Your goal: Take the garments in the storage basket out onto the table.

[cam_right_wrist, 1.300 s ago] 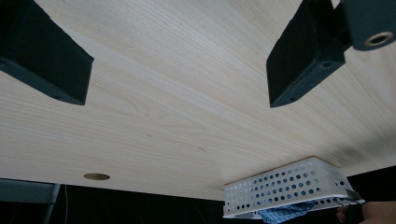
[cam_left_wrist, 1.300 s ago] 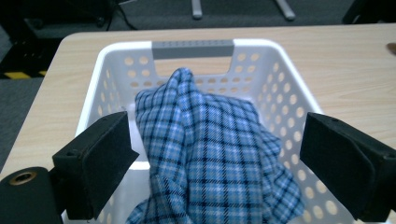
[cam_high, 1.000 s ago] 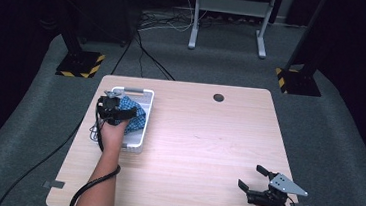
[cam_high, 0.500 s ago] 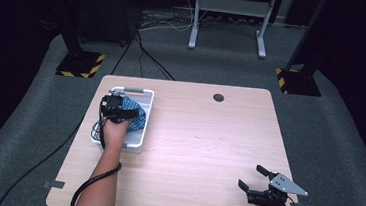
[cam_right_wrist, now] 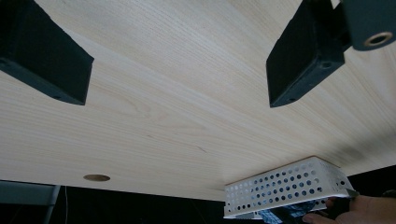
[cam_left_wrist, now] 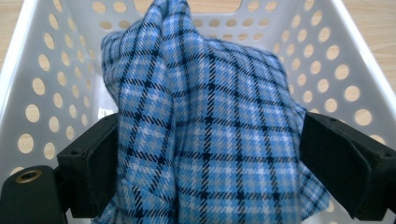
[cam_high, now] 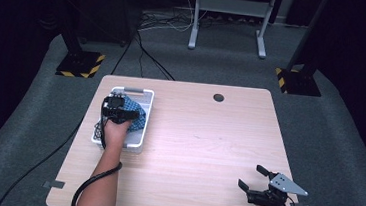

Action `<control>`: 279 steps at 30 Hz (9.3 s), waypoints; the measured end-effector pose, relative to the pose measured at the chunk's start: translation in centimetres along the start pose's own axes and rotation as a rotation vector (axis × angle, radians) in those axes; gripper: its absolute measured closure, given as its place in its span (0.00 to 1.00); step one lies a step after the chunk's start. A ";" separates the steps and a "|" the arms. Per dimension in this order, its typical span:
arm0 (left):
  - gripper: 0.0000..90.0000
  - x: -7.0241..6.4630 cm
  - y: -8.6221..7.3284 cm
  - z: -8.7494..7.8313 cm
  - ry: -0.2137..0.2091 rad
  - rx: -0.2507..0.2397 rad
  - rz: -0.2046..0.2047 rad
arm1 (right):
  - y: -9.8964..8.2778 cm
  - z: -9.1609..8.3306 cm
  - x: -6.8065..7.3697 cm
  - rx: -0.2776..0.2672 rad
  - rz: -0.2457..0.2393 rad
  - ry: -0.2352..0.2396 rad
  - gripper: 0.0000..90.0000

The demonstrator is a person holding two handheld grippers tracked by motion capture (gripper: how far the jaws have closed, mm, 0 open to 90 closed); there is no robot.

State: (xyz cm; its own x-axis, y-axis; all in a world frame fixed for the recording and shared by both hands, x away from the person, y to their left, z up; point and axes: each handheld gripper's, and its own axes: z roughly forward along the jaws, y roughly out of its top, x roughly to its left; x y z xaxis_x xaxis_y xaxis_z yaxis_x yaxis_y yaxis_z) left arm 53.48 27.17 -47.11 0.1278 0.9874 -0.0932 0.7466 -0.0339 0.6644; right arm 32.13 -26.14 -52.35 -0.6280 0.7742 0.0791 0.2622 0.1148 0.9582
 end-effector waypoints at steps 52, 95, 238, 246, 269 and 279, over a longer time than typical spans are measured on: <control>0.57 0.0 -0.2 0.1 0.029 0.024 -0.019 | 0.0 0.0 -0.1 -0.005 0.006 0.013 0.07; 0.58 -0.6 0.8 -7.5 0.005 -0.268 -0.006 | 0.0 0.0 -0.2 -0.003 0.016 0.008 0.07; 0.58 -19.9 -1.5 -3.6 -0.379 -0.393 0.184 | 0.0 0.0 -0.1 -0.004 0.003 0.018 0.07; 0.58 -20.0 -2.3 -2.8 -0.375 -0.375 0.184 | 0.0 0.0 -0.1 -0.006 0.002 0.018 0.07; 0.58 -20.0 -4.8 -0.5 -0.378 -0.324 0.197 | 0.0 -0.1 -0.1 -0.008 -0.001 0.019 0.07; 0.58 -19.9 -5.7 0.5 -0.370 -0.299 0.193 | 0.0 -0.1 -0.1 -0.008 -0.001 0.019 0.07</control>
State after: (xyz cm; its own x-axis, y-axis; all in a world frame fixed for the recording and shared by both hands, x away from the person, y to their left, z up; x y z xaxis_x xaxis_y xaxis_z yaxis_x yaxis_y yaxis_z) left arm 47.02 7.64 -49.35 0.5081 0.8447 -0.1684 0.4741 -0.1110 0.8734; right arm 32.11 -26.22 -52.36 -0.6423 0.7620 0.0829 0.2556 0.1110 0.9604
